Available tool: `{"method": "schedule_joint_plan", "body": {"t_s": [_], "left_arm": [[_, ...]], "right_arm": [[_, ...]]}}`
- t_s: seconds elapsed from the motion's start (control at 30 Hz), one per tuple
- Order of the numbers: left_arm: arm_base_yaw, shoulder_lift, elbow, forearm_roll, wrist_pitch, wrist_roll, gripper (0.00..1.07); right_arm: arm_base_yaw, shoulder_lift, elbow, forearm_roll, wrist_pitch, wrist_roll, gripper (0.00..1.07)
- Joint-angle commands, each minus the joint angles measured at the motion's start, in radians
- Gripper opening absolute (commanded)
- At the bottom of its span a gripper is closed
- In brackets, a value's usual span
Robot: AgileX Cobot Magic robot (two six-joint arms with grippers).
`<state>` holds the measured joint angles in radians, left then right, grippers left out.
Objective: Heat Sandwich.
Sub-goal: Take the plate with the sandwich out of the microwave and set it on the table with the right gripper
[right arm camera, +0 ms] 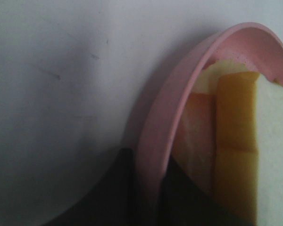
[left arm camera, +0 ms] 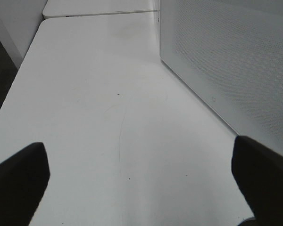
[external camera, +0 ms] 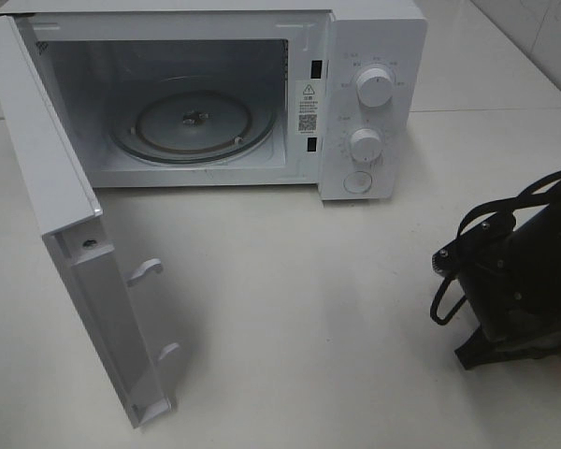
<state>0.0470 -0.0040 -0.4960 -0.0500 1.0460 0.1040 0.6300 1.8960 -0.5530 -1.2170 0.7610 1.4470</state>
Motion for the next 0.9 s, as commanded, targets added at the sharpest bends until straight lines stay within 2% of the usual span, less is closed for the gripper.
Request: {"method": "schedule_joint_plan", "body": {"t_s": [0.03,0.27,0.33,0.4,0.47,0.5,0.6,0.83,0.9], "left_arm": [[0.003,-0.017,0.002,-0.007,-0.008,0.0,0.98],[0.003,-0.017,0.002,-0.007,-0.008,0.0,0.98],[0.003,-0.017,0.002,-0.007,-0.008,0.0,0.98],[0.003,-0.017,0.002,-0.007,-0.008,0.0,0.98],[0.003,-0.017,0.002,-0.007,-0.008,0.0,0.98],[0.003,-0.017,0.002,-0.007,-0.008,0.0,0.98],[0.003,-0.017,0.002,-0.007,-0.008,0.0,0.98],[0.003,-0.017,0.002,-0.007,-0.008,0.0,0.98],[0.003,-0.017,0.002,-0.007,-0.008,0.0,0.98]], "right_arm": [[-0.001,0.001,-0.005,-0.026,0.029,0.019,0.04],[-0.001,0.001,-0.005,-0.006,-0.007,0.023,0.13],[-0.001,0.001,-0.005,0.029,-0.024,0.01,0.21],[-0.001,0.001,-0.005,0.039,-0.024,0.001,0.24],[-0.001,-0.013,-0.005,0.082,-0.024,-0.035,0.36],[-0.001,-0.013,-0.005,0.082,-0.024,-0.035,0.36],[-0.001,-0.057,-0.005,0.113,-0.043,-0.074,0.47],[-0.001,-0.154,-0.005,0.198,-0.136,-0.191,0.59],[-0.001,-0.22,-0.005,0.249,-0.165,-0.276,0.66]]}}
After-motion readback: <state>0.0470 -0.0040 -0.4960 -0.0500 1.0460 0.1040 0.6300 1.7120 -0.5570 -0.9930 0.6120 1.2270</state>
